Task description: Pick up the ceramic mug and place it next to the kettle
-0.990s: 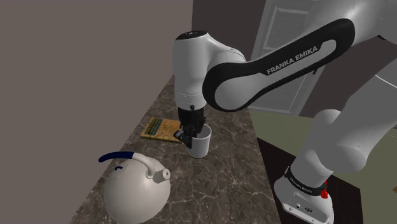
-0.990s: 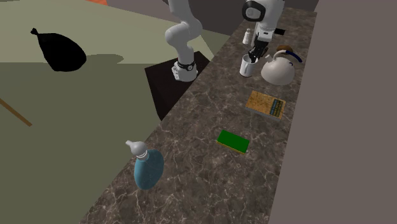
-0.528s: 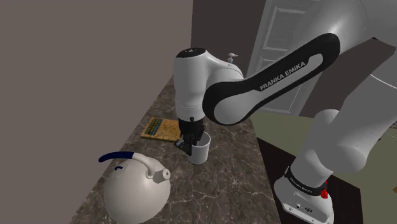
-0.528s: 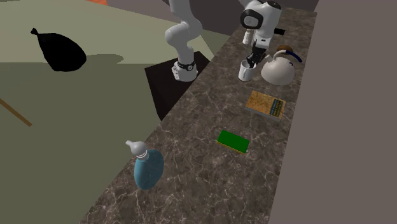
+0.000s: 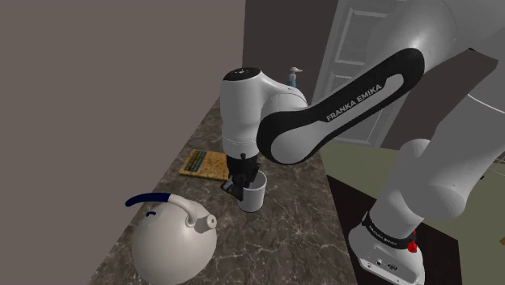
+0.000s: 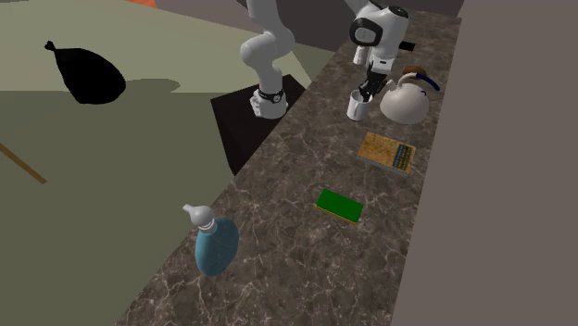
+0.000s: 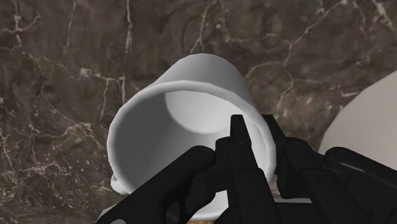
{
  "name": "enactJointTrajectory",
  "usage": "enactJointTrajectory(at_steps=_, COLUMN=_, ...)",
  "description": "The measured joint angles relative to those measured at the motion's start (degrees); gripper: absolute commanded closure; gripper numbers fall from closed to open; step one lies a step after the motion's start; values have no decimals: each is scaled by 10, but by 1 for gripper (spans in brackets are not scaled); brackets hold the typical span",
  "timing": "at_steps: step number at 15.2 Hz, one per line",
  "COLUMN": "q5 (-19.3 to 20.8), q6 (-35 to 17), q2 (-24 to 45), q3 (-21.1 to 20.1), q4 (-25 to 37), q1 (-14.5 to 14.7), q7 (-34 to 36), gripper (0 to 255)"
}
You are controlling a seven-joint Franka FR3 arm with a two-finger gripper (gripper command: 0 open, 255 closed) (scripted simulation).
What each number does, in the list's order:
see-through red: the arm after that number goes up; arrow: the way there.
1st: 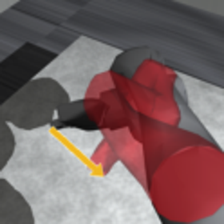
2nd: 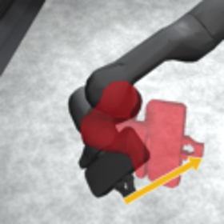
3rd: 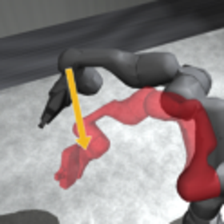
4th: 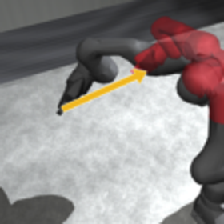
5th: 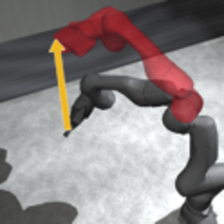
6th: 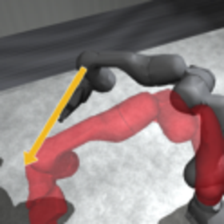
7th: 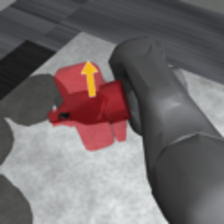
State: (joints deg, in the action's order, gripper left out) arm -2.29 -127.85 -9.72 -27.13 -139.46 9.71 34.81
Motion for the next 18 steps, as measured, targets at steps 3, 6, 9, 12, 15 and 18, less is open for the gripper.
enactJointTrajectory(at_steps=3, q5=0, q6=0, q2=0, q3=0, q4=0, q1=0, q7=0, gripper=0)
enactJointTrajectory(at_steps=6, q5=0, q6=0, q2=0, q3=0, q4=0, q1=0, q7=0, gripper=0)
enactJointTrajectory(at_steps=9, q5=-6, q6=23, q2=-14, q3=2, q4=11, q1=2, q7=-4, gripper=0)
enactJointTrajectory(at_steps=12, q5=-16, q6=68, q2=-38, q3=7, q4=35, q1=4, q7=-13, gripper=0)
enactJointTrajectory(at_steps=15, q5=-16, q6=77, q2=-38, q3=8, q4=42, q1=4, q7=-13, gripper=0)
enactJointTrajectory(at_steps=18, q5=-16, q6=78, q2=-38, q3=8, q4=43, q1=4, q7=-13, gripper=0)
